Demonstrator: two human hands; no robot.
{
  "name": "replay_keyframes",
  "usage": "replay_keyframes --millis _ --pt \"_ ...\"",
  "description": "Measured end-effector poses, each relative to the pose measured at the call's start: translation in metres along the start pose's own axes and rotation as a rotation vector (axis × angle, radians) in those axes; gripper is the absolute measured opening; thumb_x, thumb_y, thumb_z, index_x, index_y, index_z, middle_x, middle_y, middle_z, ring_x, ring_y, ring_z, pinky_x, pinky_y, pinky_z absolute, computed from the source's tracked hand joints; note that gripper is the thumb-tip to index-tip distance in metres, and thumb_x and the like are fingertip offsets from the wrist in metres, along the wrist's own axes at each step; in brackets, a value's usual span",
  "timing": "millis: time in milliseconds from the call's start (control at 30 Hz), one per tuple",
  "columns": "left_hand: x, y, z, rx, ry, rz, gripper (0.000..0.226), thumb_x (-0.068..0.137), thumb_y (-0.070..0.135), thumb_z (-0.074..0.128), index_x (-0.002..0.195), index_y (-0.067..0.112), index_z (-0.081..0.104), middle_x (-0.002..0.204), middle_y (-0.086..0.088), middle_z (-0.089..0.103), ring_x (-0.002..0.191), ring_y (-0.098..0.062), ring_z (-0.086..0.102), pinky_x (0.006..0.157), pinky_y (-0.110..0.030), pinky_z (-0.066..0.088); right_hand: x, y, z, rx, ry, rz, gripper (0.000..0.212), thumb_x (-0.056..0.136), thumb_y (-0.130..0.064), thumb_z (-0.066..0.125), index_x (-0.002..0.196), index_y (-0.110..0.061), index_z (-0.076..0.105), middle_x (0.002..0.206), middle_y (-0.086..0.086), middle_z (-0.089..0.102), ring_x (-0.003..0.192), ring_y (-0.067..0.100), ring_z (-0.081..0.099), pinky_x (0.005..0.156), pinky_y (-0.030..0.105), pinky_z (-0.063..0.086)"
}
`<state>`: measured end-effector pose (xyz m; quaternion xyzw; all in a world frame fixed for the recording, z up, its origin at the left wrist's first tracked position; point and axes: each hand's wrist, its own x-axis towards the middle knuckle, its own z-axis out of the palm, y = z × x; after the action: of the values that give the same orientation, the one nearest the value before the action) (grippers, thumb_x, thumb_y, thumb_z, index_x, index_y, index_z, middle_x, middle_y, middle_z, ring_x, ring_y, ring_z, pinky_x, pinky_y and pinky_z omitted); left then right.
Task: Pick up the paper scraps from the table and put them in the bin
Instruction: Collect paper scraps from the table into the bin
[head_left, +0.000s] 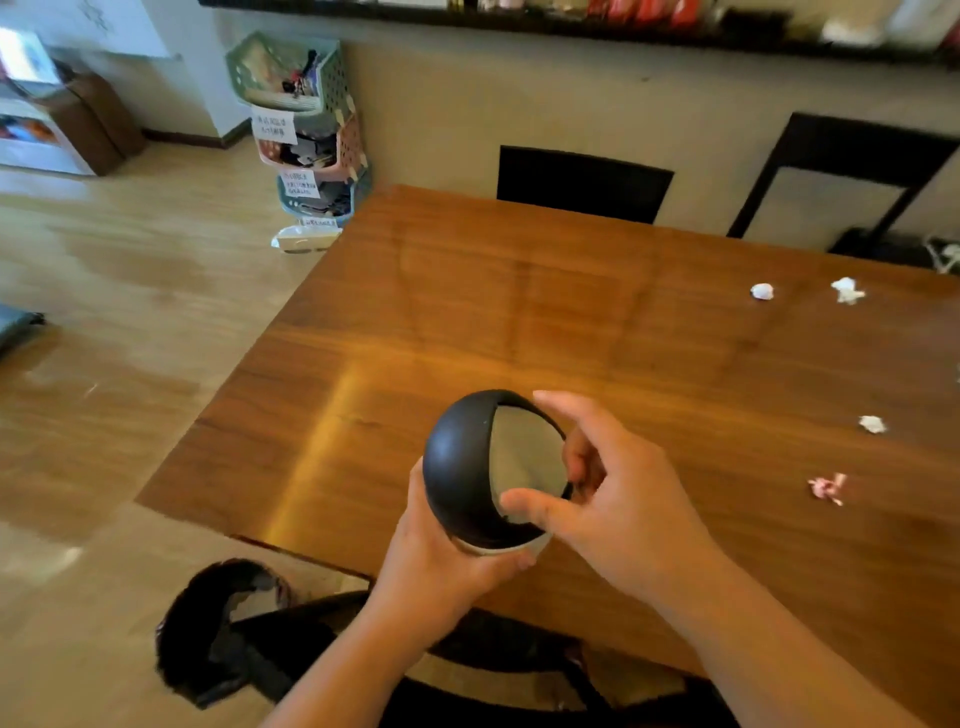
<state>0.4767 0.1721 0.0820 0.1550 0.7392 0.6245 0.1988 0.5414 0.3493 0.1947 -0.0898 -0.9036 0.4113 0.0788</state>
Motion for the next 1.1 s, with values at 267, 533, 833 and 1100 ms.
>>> replay_keyframes --millis 267,533,833,1100 --pt "-0.057 0.000 -0.008 0.035 -0.146 -0.004 0.112 0.042 0.069 0.101 0.132 0.077 0.034 0.135 0.037 0.059 0.125 0.014 0.059 0.099 -0.017 0.056 -0.115 -0.011 -0.001 0.338 0.276 0.165 0.033 0.078 -0.062 0.064 0.102 -0.041 0.068 0.073 0.004 0.061 0.059 0.013 0.055 0.052 0.022 0.046" --pt "-0.099 -0.017 0.043 0.107 -0.397 -0.017 0.125 0.035 0.078 0.097 0.140 0.064 0.032 0.135 0.036 0.061 0.126 0.012 0.059 0.104 -0.024 0.051 -0.291 0.096 0.041 0.375 0.323 0.805 0.011 0.091 -0.020 0.068 0.080 -0.020 0.070 0.058 -0.004 0.054 0.050 0.002 0.048 0.049 0.015 0.036" --pt "-0.202 -0.018 0.162 0.331 -0.650 -0.046 0.114 0.025 0.091 0.087 0.116 0.092 0.018 0.115 0.066 0.048 0.107 0.041 0.047 0.093 -0.016 0.043 -0.558 0.188 0.089 0.527 0.552 1.407 0.020 0.092 -0.005 0.062 0.072 -0.006 0.063 0.054 0.004 0.055 0.050 0.014 0.049 0.043 0.020 0.040" --pt "-0.307 -0.015 0.260 0.377 -0.762 -0.050 0.147 0.028 0.079 0.090 0.156 0.036 0.031 0.122 0.035 0.052 0.114 0.015 0.056 0.108 -0.034 0.046 -0.718 0.199 0.081 0.570 0.563 1.617 0.018 0.092 -0.012 0.065 0.075 -0.008 0.059 0.062 0.008 0.058 0.051 0.018 0.050 0.049 0.028 0.040"
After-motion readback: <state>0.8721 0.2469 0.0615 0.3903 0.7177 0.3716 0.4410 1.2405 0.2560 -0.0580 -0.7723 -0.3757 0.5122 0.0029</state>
